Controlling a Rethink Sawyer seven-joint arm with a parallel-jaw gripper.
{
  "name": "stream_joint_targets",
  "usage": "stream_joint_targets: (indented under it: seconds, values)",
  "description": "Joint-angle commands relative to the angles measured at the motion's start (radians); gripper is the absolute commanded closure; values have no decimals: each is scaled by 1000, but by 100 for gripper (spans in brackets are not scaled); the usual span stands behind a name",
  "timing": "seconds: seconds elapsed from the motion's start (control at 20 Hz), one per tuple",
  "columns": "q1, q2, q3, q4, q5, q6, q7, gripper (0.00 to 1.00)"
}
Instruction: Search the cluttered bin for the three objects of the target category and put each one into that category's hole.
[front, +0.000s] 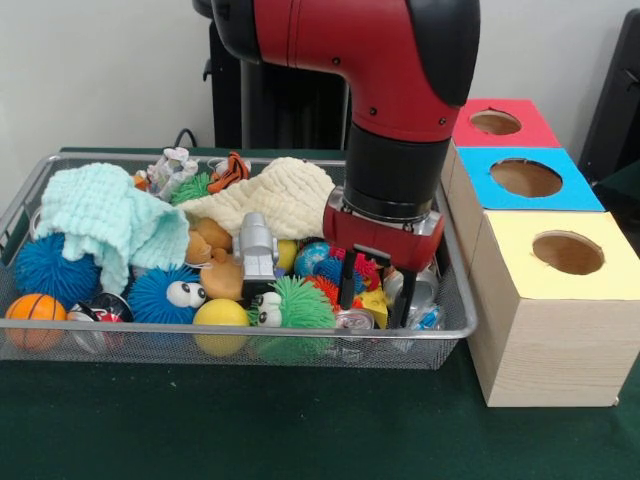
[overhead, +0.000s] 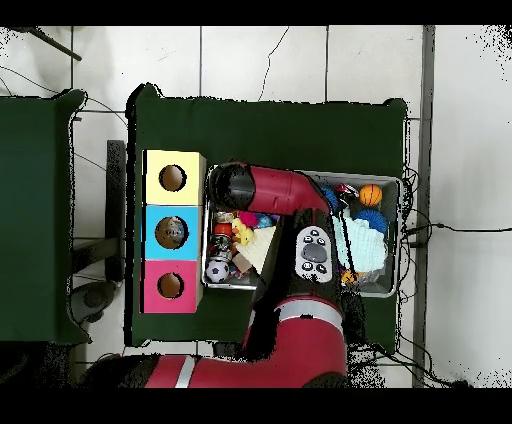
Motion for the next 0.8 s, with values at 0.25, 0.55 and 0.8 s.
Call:
stream_joint_targets:
  seconds: [0.25,0.55,0.8]
  values:
    - [-9,60,45,134,-14,-57,122,0]
    - [2,59,49,161,-3,-79,142,0]
    - [-4,37,75,174,24,-56,146,0]
